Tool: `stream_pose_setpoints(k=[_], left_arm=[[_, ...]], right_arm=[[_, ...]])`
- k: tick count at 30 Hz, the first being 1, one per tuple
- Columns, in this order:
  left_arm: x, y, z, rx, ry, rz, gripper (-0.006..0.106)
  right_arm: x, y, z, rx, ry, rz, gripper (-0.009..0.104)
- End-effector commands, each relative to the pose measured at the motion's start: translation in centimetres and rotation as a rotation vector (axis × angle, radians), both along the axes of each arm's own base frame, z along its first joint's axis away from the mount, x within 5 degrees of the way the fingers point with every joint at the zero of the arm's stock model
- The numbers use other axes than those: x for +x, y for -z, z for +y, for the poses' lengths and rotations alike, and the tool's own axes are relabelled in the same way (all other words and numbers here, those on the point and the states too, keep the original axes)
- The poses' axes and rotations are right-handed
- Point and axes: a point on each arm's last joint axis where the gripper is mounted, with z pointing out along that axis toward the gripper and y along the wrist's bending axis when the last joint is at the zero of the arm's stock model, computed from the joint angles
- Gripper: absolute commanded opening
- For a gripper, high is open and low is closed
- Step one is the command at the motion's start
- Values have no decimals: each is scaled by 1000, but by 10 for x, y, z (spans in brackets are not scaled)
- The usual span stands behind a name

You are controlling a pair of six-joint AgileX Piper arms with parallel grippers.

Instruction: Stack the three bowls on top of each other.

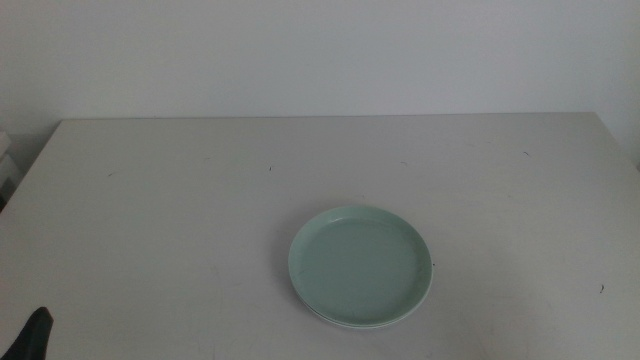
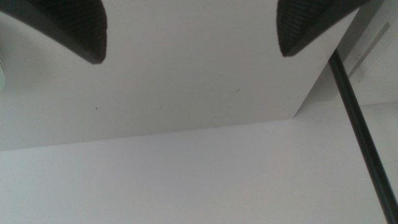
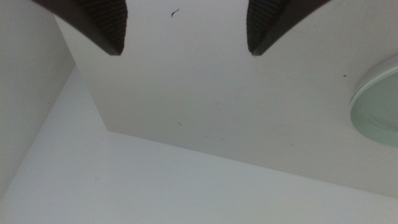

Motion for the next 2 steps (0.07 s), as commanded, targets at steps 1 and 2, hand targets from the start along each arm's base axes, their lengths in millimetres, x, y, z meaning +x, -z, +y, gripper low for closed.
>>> stream_pose_setpoints(k=[1,2], left_arm=[[-1,-9,3,-16,-34,-88,105],[-1,-9,3,-16,-34,-88,105]], right_arm=[[-1,-9,-2,-17,24,-98,50],[-1,-9,-2,-17,24,-98,50]])
